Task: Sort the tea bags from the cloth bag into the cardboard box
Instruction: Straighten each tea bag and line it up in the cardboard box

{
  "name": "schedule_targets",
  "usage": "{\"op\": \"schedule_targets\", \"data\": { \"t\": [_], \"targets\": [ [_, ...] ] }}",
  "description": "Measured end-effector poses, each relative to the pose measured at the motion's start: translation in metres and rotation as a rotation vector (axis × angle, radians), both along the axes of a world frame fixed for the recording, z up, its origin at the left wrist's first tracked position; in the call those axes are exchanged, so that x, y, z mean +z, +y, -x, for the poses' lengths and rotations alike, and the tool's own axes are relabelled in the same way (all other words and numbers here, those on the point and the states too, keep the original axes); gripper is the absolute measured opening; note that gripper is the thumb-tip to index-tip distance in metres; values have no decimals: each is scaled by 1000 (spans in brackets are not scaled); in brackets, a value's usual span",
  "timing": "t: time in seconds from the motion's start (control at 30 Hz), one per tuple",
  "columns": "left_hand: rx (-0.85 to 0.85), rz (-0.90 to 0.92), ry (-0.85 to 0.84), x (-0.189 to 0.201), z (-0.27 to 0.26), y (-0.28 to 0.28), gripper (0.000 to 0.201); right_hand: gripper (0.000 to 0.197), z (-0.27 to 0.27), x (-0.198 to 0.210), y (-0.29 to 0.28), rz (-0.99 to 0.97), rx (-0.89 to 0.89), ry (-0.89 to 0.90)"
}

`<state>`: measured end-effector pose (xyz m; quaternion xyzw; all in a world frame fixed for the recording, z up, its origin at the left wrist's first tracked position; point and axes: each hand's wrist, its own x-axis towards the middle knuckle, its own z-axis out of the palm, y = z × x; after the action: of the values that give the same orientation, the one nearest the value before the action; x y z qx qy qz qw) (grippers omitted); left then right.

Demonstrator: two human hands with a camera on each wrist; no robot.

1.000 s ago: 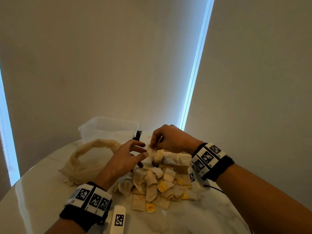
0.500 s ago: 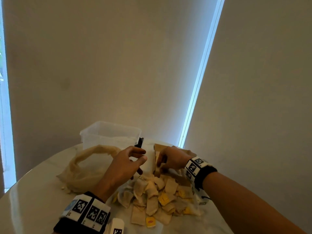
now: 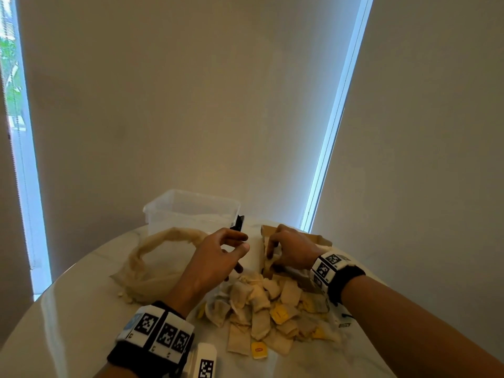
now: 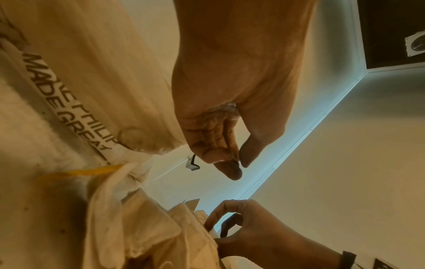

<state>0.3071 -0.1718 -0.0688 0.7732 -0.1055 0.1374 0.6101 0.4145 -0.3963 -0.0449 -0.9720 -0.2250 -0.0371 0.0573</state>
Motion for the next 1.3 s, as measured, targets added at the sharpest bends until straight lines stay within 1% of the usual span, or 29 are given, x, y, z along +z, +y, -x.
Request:
{"op": "schedule_targets", "data": {
  "t": [0.1,0.2,0.27,0.37,0.43,0.47,0.53,0.6,0.67,0.73,0.8,0.87,0.93,1.0,1.07,1.13,1.2,1.23,1.3],
  "targets": [
    [13,21,0,1,0,0,23,21,4,11,-4,-29,18,-5],
    [41,48,-17,1,0,1,22,14,14,26,-1,-48,91,-4],
    [65,54,-35,1,-2,2,22,14,24,37,9,-67,153,66],
    [99,67,-67,1,-2,3,21,27,48,49,32,-60,228,225],
    [115,79,-87,2,-1,3,21,37,62,47,46,19,280,306],
    [120,84,-92,3,-1,4,20,39,66,41,52,70,311,316],
    [126,89,-91,4,-1,5,20,39,70,27,58,139,356,309],
    [127,95,-78,5,1,6,20,34,71,19,57,131,353,299],
    [101,53,-56,7,3,9,21,27,74,23,49,55,307,285],
    [40,-84,-11,15,8,14,22,22,76,30,36,-80,252,253],
    [-33,-291,61,24,13,18,23,20,79,32,19,-258,199,232],
    [-94,-551,131,33,18,19,25,19,84,28,2,-422,155,221],
    [-134,-835,209,38,24,16,30,19,91,19,-12,-506,118,233],
    [-137,-1097,284,40,29,10,34,19,95,9,-20,-580,86,261],
    [-119,-1290,344,39,32,1,38,18,98,1,-20,-690,53,296],
    [-107,-1410,336,34,33,-6,40,15,101,-4,-16,-773,40,314],
    [-103,-1441,306,30,29,-12,39,14,103,-8,-13,-858,29,334],
    [-107,-1408,311,29,27,-13,36,14,104,-10,-12,-913,18,352],
    [-119,-1286,353,33,20,-13,28,17,104,-14,-12,-1027,4,397]
  ]
}}
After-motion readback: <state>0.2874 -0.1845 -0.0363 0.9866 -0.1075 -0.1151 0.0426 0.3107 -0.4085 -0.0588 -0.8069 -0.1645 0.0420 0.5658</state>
